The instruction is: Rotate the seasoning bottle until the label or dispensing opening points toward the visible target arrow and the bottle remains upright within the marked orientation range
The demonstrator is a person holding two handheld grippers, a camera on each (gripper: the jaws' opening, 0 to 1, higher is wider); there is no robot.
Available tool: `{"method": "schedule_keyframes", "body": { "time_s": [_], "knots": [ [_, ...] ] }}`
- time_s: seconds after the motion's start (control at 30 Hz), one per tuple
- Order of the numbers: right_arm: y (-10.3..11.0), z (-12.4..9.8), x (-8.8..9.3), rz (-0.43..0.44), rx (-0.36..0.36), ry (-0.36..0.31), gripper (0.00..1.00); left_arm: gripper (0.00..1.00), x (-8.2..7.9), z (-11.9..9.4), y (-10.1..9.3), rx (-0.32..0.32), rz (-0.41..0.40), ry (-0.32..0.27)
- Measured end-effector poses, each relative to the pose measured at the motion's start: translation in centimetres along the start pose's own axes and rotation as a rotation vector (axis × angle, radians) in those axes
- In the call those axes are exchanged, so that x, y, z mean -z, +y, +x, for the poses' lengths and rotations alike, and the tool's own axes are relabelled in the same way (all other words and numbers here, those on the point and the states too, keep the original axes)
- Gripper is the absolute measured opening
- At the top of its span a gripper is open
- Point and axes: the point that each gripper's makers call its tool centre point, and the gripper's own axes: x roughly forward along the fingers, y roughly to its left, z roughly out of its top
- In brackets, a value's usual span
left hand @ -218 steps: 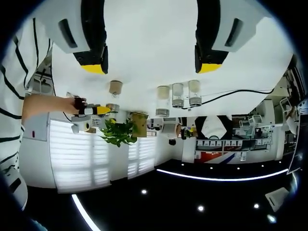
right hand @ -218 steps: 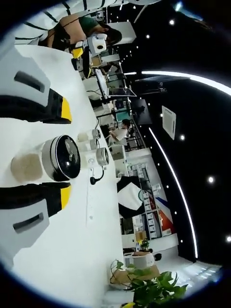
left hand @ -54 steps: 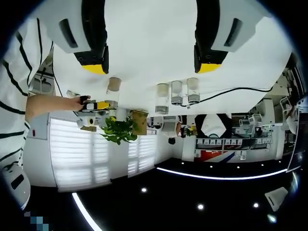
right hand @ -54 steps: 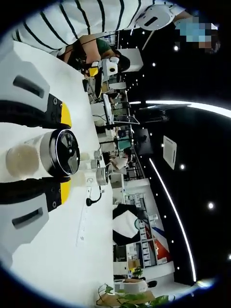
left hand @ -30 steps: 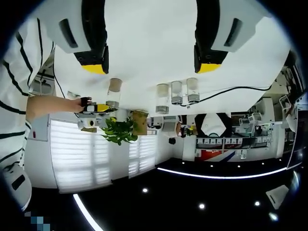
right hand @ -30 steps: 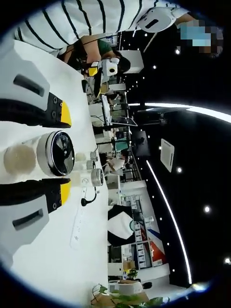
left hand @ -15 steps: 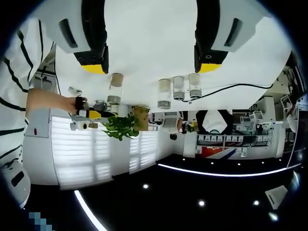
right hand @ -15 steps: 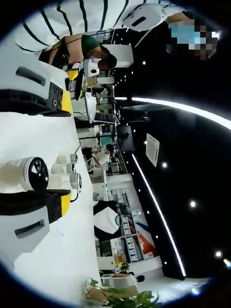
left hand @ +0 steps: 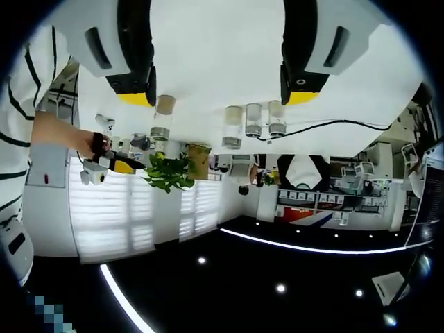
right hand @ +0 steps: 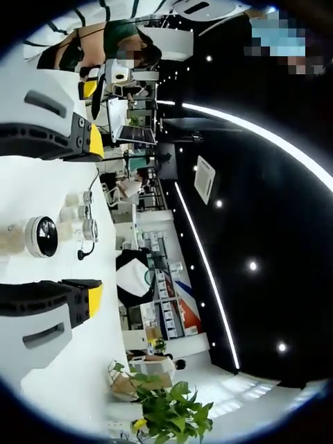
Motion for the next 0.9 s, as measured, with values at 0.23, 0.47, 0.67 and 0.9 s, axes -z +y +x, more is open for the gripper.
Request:
{"method": "schedule_keyframes", "body": {
  "time_s": [0.23,0.47,0.67,0.9],
  "knots": [
    [-1.0,-1.8,0.1,-0.023,0.105,-0.008,0.83,0.82,-1.1,0.1,0.0,-0.019,-0.003,-0.044],
    [-1.3,-2.7,0.4,-0.022,0.157,0.006,0.90,0.91,-1.9,-0.1,0.7,-0.069,-0.024,-0.088],
    [-1.1,-2.9,1.2,-0.043,0.187,0.030,1.00,1.00,-2.3,-0.4,1.3,-0.108,-0.019,-0.091],
    [-0.6,-3.0,2.3,-0.021,0.183,0.065,1.00,1.00,-2.5,-0.9,1.7,-0.127,-0.015,-0.092]
  ]
}}
